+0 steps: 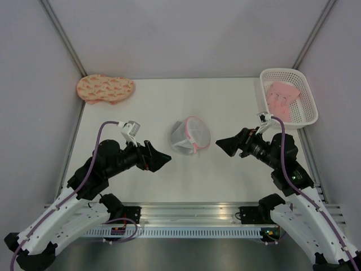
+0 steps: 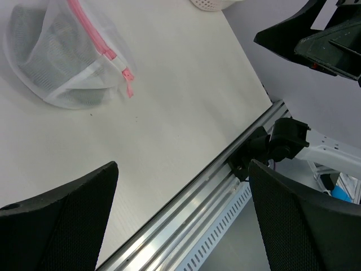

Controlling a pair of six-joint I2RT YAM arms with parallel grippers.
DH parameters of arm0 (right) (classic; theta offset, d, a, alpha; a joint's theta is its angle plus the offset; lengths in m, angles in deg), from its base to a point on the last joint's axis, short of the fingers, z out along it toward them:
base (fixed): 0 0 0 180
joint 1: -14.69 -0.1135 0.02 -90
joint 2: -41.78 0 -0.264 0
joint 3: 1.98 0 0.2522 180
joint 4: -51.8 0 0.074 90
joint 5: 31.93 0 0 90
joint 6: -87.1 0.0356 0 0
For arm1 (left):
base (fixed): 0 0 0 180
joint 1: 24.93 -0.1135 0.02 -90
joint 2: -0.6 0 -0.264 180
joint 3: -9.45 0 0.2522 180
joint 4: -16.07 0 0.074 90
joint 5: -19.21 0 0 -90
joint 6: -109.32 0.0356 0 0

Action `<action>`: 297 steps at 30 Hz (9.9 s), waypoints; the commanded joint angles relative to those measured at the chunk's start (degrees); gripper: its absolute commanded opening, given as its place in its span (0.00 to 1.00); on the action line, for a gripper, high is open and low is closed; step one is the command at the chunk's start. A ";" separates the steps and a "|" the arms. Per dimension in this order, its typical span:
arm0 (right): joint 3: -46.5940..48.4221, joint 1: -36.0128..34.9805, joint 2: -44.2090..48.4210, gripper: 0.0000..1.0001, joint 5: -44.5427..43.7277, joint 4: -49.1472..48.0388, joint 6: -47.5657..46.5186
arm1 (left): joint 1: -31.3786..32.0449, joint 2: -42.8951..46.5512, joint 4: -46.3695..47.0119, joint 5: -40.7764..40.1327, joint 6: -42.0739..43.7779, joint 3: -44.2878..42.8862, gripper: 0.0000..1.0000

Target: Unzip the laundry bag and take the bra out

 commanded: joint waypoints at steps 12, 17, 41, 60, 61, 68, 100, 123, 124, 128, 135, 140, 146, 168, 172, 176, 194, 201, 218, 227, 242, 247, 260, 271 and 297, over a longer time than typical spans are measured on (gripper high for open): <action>-2.16 -0.13 1.06 0.98 -3.93 2.36 -4.88 | 0.14 -0.58 2.04 -1.24 -0.70 4.63 1.00; -2.95 -0.13 0.36 0.98 -6.65 5.53 -6.55 | 0.14 -10.40 3.89 -3.43 1.06 3.06 1.00; -3.21 -0.22 -0.53 0.98 -10.88 14.58 -12.62 | 0.14 -51.20 18.94 -16.52 -5.88 -17.77 1.00; -3.21 -0.13 -1.84 0.98 -10.36 14.24 -12.70 | 0.14 -62.38 12.24 -11.61 -13.00 -22.62 0.25; -3.30 -0.13 -1.93 0.97 -9.65 13.80 -12.62 | 0.14 -62.11 12.59 -11.78 -13.26 -22.26 0.14; -2.69 -2.93 -7.10 0.85 -7.71 8.26 -12.79 | 0.14 -59.31 13.82 -11.61 -16.68 -18.85 0.02; -7.25 -12.61 -29.70 0.58 6.09 -23.03 -1.72 | -2.84 -45.85 48.45 1.58 -40.51 8.32 0.02; -4.71 -12.61 -37.88 0.57 5.82 -27.78 -3.12 | -3.02 -44.88 44.86 3.86 -39.02 7.45 0.02; -4.62 -12.61 -37.79 0.57 5.91 -27.61 -3.30 | -3.02 -45.06 44.42 3.95 -38.32 7.01 0.02; -3.83 -12.61 -37.09 0.57 6.00 -26.90 -3.91 | -3.02 -45.76 41.96 4.48 -36.56 5.78 0.02; -2.34 -12.61 -38.23 0.53 6.70 -27.08 -3.92 | -3.02 -46.55 39.76 5.00 -34.72 4.72 0.02; -1.55 -12.61 -38.49 0.38 7.23 -26.73 -4.27 | -3.02 -47.17 39.23 5.27 -34.10 4.37 0.02; -1.46 -12.87 -38.84 0.04 7.67 -26.02 -5.05 | -3.02 -48.22 38.96 5.79 -33.48 3.84 0.02; 1.09 -13.22 -37.44 0.42 0.99 -14.42 -12.44 | -3.02 -47.96 37.91 7.29 -30.41 4.37 0.02; 1.09 -13.22 -35.95 0.42 0.20 -13.98 -12.62 | -3.02 -48.40 38.17 7.55 -30.49 4.46 0.02; 1.09 -13.22 -36.91 0.41 0.81 -14.50 -12.44 | -3.02 -48.49 38.61 7.99 -30.85 4.46 0.02; -4.53 -15.33 -35.42 0.43 4.50 -18.02 -8.84 | -3.11 -48.14 38.43 7.64 -31.29 4.90 0.02; -6.38 -16.65 -34.10 0.43 3.10 -17.67 -8.22 | -3.11 -47.96 38.79 7.73 -31.72 5.07 0.02; 1.70 -16.91 -39.98 0.43 1.16 -18.29 -9.36 | -3.11 -47.08 38.96 8.17 -31.72 5.69 0.02; 1.89 -17.00 -39.99 0.27 1.78 -18.11 -9.36 | -3.20 -47.26 39.05 7.99 -31.72 5.69 0.02; 0.30 -17.00 -37.27 0.01 -3.57 -10.48 -12.26 | -4.69 -45.16 38.96 8.61 -30.15 8.76 0.02; -0.14 -17.00 -36.56 0.00 -8.41 -4.67 -13.84 | -8.55 -42.78 37.04 10.45 -27.69 9.99 0.02; 1.44 -16.91 -42.18 0.01 -13.78 1.49 -14.81 | -16.03 -40.05 32.90 19.32 -18.64 10.09 0.02; 6.54 -17.00 -41.84 0.01 -33.53 9.13 -10.34 | -16.55 -43.83 23.41 23.99 -4.33 1.75 0.02; 6.28 -23.75 -35.94 0.01 -19.44 6.08 -8.40 | -4.97 -25.39 17.95 5.71 -22.90 8.93 1.00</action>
